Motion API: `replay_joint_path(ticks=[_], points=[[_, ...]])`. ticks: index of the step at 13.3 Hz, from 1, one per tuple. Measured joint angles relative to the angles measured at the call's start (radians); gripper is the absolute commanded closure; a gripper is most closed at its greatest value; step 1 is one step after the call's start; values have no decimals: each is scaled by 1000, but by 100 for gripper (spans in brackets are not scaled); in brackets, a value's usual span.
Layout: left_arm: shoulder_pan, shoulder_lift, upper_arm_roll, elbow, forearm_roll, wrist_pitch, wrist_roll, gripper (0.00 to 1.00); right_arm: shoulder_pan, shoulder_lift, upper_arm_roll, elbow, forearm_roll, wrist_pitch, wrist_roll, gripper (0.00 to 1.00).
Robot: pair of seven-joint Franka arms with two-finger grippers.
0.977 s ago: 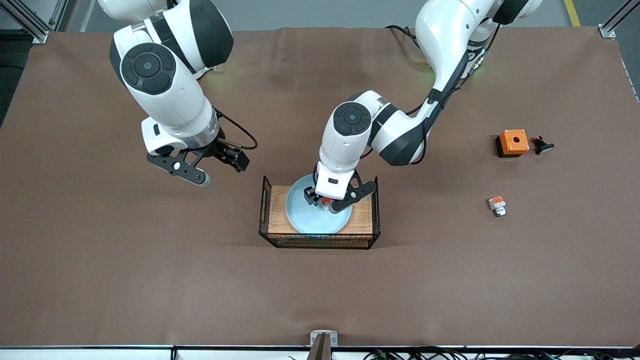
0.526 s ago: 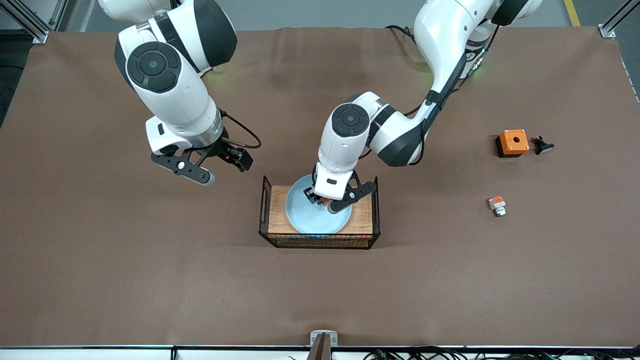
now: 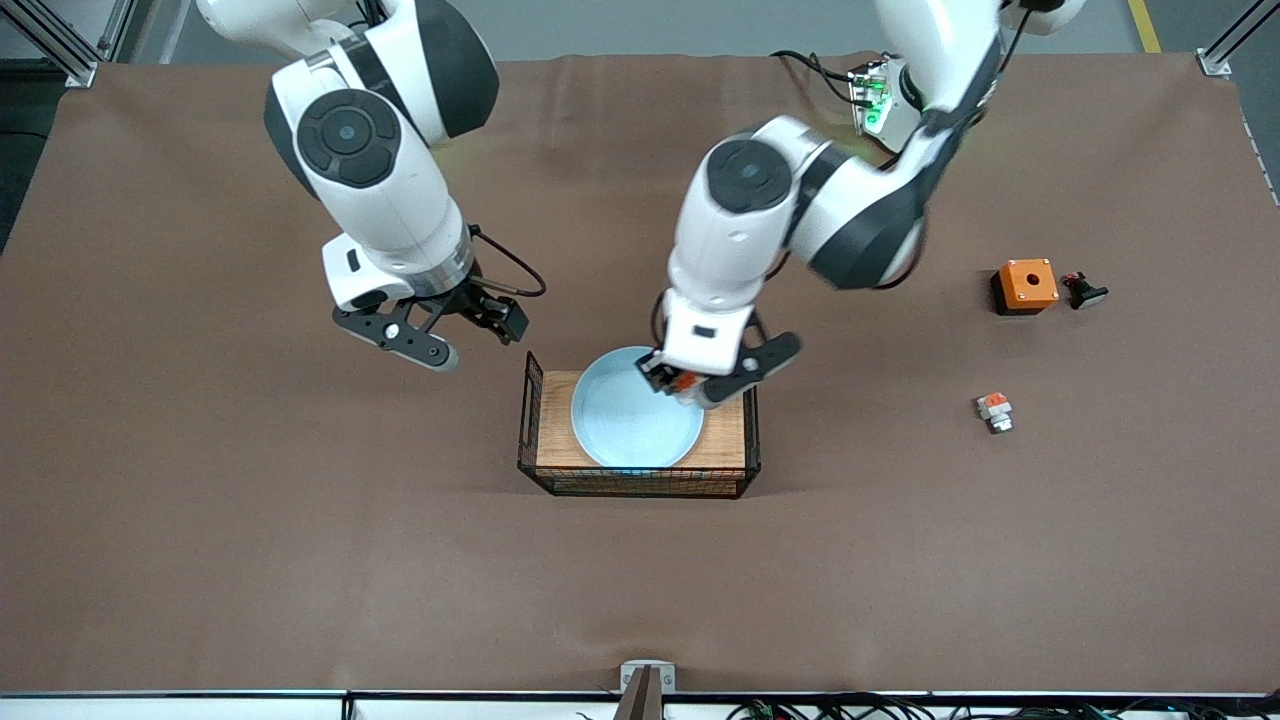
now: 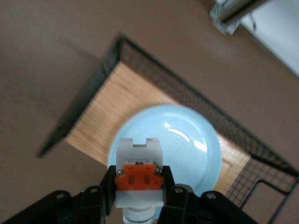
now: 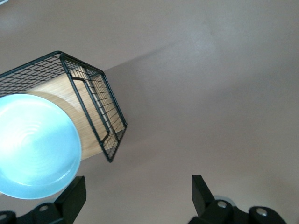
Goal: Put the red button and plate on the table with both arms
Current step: 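Lift the button with the left gripper while the right gripper reaches the plate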
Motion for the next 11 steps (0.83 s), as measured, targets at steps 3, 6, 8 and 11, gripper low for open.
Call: replay_joint_path(ticks=[3, 6, 8, 11], points=[[122, -125, 0, -13, 0, -202, 177, 100, 52, 32, 1, 0, 0, 71, 182, 1], [264, -165, -1, -76, -5, -288, 417, 100, 116, 89, 2, -1, 0, 169, 429, 2], [362, -165, -1, -134, -6, -289, 579, 100, 153, 132, 2, -1, 0, 228, 549, 2], [497, -158, 0, -219, -6, -275, 786, 100, 184, 186, 2, 0, 0, 283, 674, 2]])
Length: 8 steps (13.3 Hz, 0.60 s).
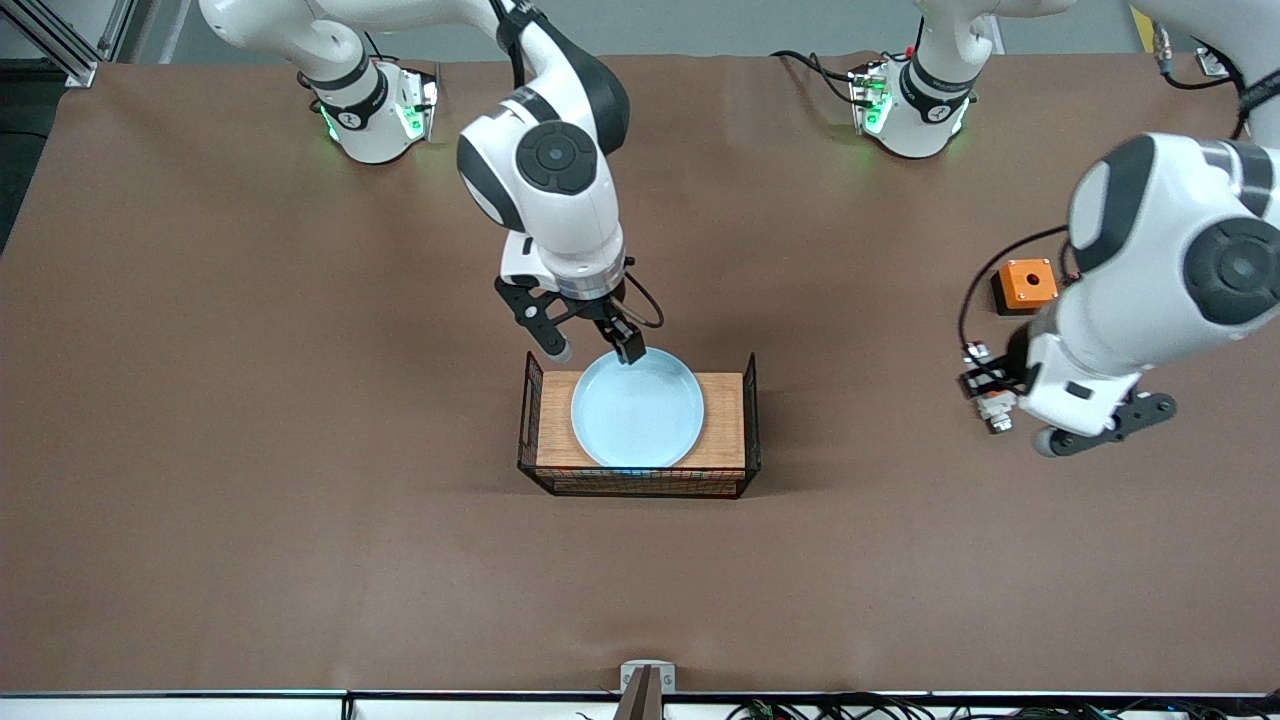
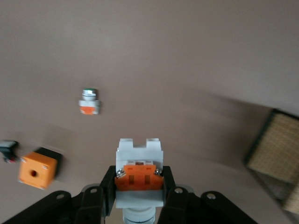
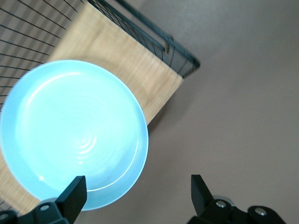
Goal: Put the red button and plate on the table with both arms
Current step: 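Lift the button with the left gripper while the right gripper reaches the plate, then lower the button with the left gripper while the right gripper grips the plate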
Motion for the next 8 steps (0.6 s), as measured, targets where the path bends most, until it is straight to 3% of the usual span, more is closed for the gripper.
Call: replay_joint_path(ticks=[4, 8], points=[[157, 31, 1, -194, 2, 243, 224, 100, 1, 47, -5, 1, 0, 30, 30, 7], [279, 80, 2, -379, 5, 515, 432, 100, 1, 75, -11, 2, 0, 49, 31, 23]])
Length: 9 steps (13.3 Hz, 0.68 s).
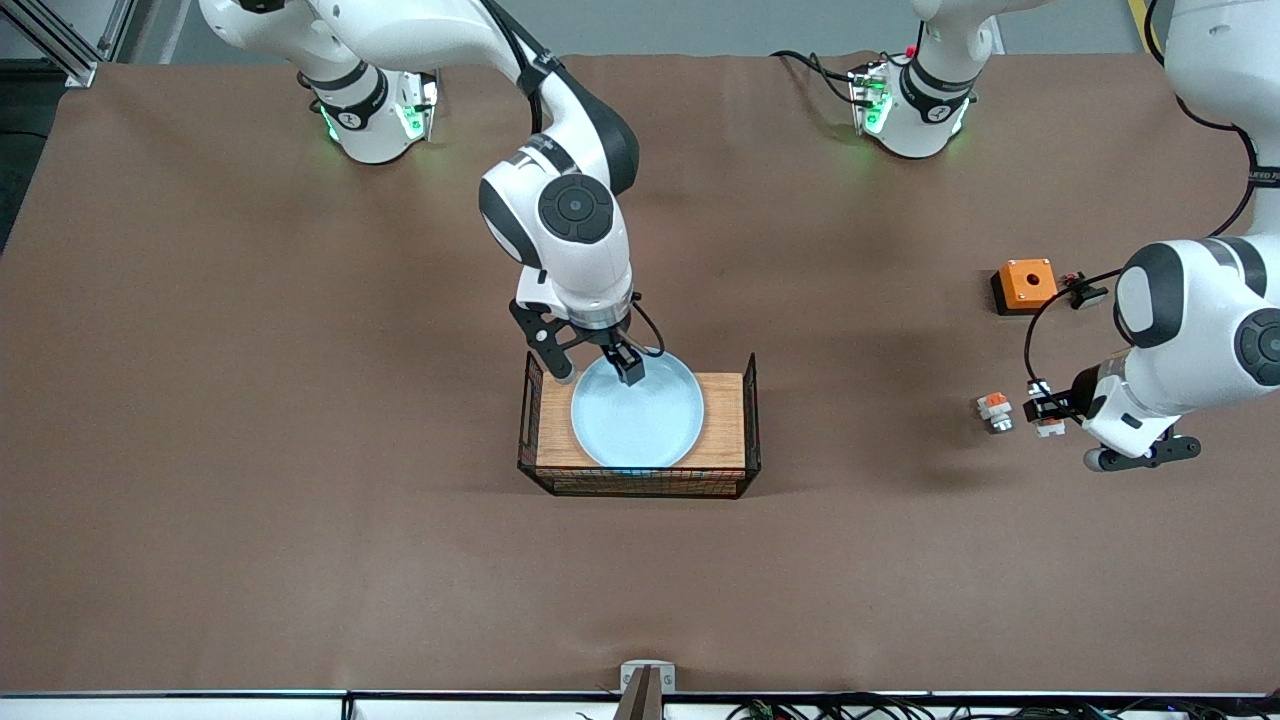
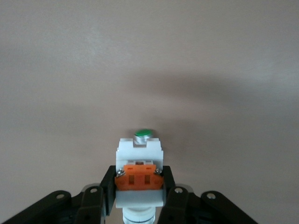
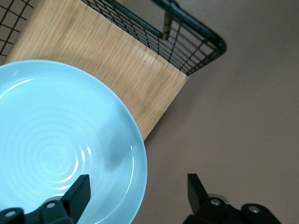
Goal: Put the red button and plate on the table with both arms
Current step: 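Lower the button with the left gripper while the right gripper grips the plate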
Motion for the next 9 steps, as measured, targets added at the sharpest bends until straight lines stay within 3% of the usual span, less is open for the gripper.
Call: replay_joint_path(ticks=[3, 6, 7, 8, 9], points=[[95, 91, 1, -23, 6, 150, 149, 100, 2, 10, 2, 0, 0, 9, 0, 37], [121, 184, 0, -22, 20, 276, 195, 95, 2, 18, 2, 1, 0, 17, 1, 52], [121, 183, -1, -20, 22, 277, 195, 77, 2, 20, 2, 1, 0, 18, 1, 65], [119, 185, -3, -19, 22, 280, 195, 34, 3, 21, 2, 3, 0, 20, 1, 74], [115, 186, -4, -18, 22, 282, 195, 4, 3, 21, 3, 5, 0, 20, 0, 80]])
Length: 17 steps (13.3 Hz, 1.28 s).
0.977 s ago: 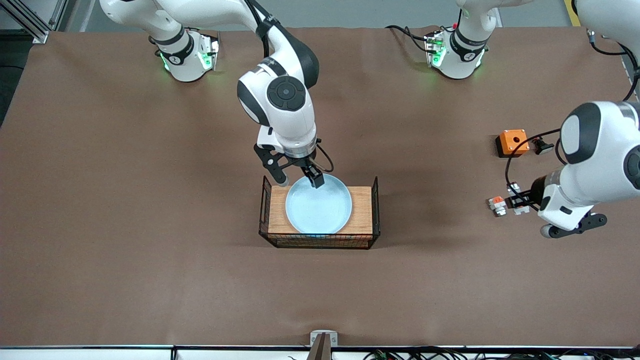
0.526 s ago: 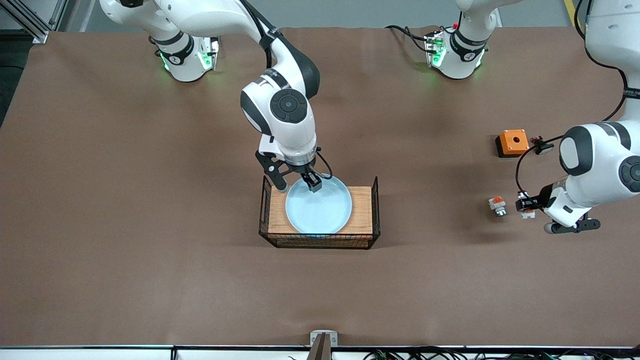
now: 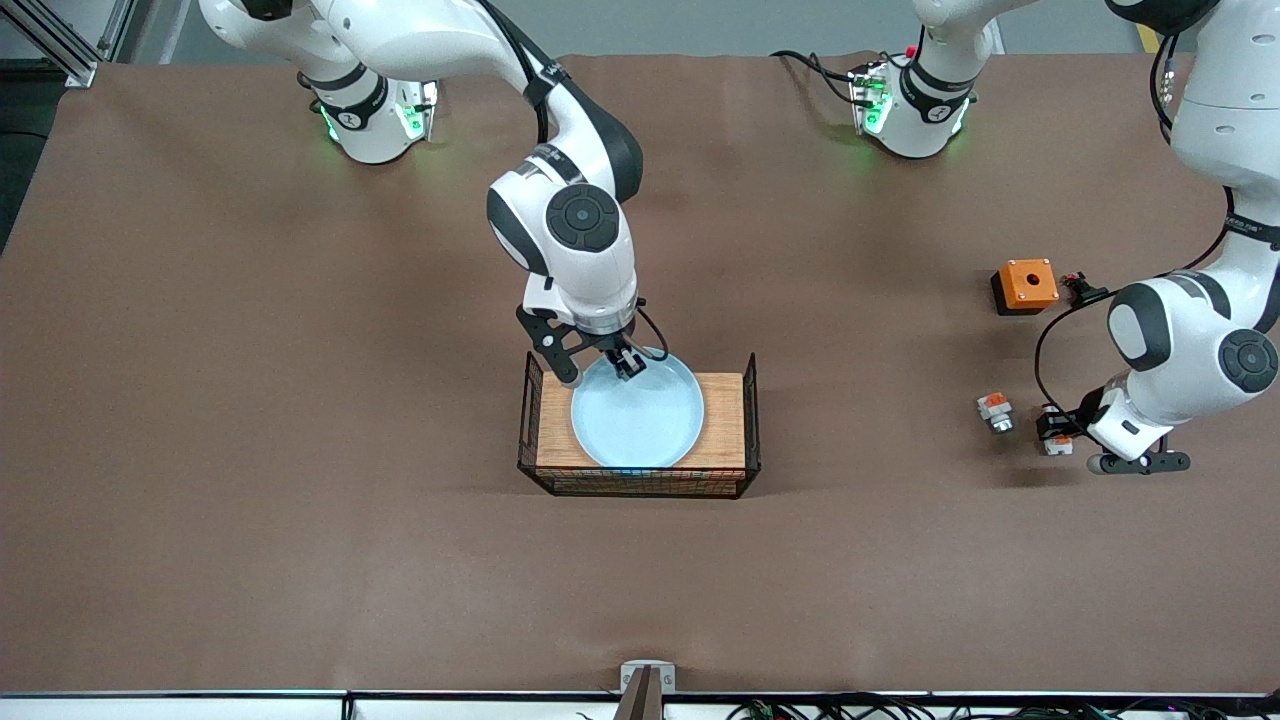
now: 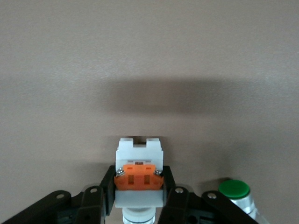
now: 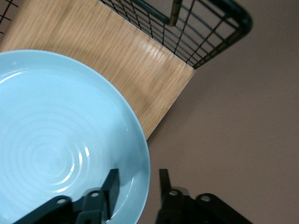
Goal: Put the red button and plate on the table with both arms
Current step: 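Lower the button with the left gripper while the right gripper grips the plate, then carry the blue plate off the tray with the right gripper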
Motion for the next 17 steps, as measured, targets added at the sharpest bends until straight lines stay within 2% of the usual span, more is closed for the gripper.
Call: replay_joint_path(ticks=[1, 3, 5, 10, 13, 15, 17], points=[[-3, -1, -1, 1, 0, 2, 0, 0, 0, 0, 0, 4, 0, 0, 0, 87], [-4, -19, -4, 12, 0, -8, 0, 0, 1, 0, 0, 12, 0, 0, -1, 95], [-4, -86, -18, 27, 0, -109, 0, 0, 1, 0, 1, 17, -1, 2, -1, 97], [-7, -358, -117, 41, 0, -411, -64, 0, 1, 0, 2, 45, -1, -7, -1, 97], [-8, -481, -185, 50, 0, -535, -162, 0, 1, -2, 4, 125, -1, -146, -1, 96], [-9, -512, -246, 91, 0, -635, -253, 0, 3, -17, 11, 195, -1, -283, -5, 96], [-10, -516, -316, 148, 0, -722, -347, 0, 3, -75, 16, 231, 0, -398, -50, 97]])
